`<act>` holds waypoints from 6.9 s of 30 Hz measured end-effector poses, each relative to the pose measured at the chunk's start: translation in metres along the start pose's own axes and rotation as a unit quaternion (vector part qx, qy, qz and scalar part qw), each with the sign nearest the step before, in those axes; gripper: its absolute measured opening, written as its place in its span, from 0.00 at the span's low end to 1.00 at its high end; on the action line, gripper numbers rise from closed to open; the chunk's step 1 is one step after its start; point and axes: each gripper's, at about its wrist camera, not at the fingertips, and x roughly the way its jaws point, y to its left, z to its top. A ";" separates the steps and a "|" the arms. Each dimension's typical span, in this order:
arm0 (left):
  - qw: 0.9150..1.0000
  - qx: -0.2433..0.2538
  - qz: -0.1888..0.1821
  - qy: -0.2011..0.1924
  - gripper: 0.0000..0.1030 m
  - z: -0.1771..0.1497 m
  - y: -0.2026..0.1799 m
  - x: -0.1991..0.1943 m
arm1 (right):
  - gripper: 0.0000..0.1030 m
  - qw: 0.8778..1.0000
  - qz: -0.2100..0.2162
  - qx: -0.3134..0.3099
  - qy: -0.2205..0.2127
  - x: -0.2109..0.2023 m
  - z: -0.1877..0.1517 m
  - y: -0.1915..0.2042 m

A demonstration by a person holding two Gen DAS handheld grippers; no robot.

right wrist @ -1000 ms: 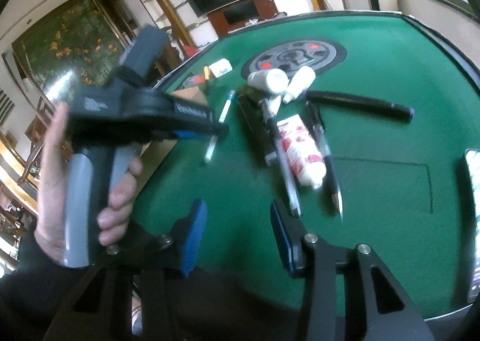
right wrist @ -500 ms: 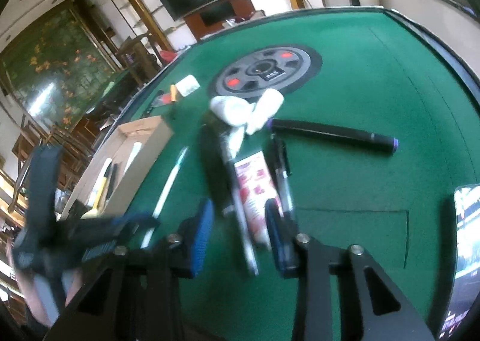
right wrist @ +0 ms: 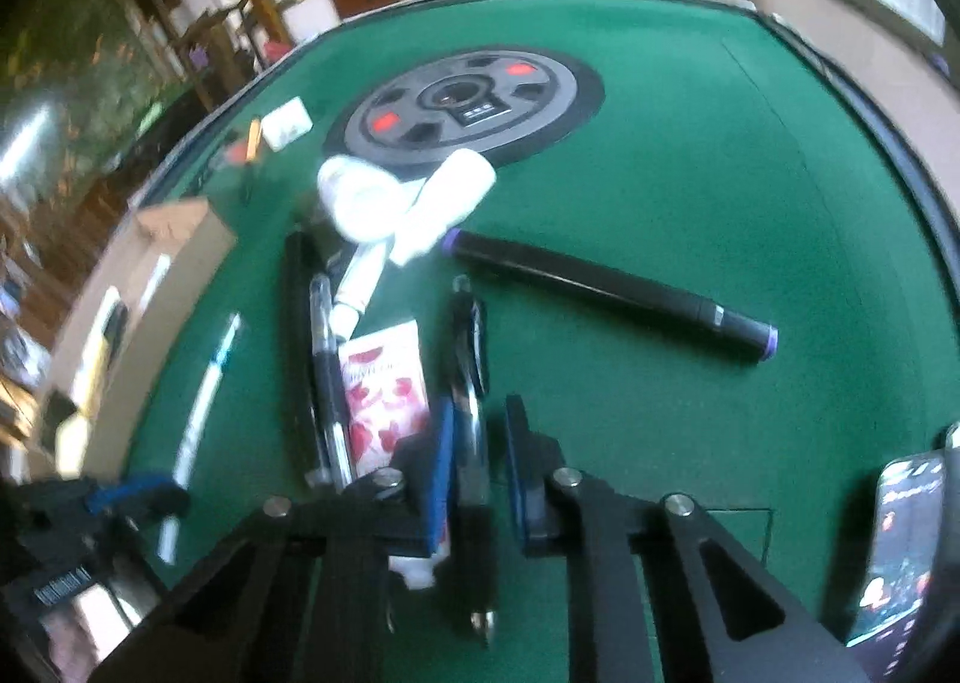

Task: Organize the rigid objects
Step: 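Grasp the white blue-capped pen with the left tool while the right tool grasps a clear ballpoint pen, then carry both pens over the cardboard tray, then lower both pens into the tray and open both tools, then grasp the black marker with the left tool while the right tool grasps the pink cream tube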

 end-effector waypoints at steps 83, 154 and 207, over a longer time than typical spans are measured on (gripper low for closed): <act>0.989 -0.075 -0.023 -0.124 0.06 -0.005 0.089 -0.116 | 0.09 0.973 0.224 -0.035 -0.054 -0.041 -0.017 0.136; 0.995 -0.027 -0.077 -0.058 0.38 -0.005 -0.020 -0.054 | 0.40 0.988 0.137 0.041 -0.063 -0.050 -0.023 0.000; 1.000 0.015 0.005 0.009 0.17 0.046 -0.049 0.027 | 0.26 0.996 0.082 0.031 -0.029 -0.037 -0.046 -0.013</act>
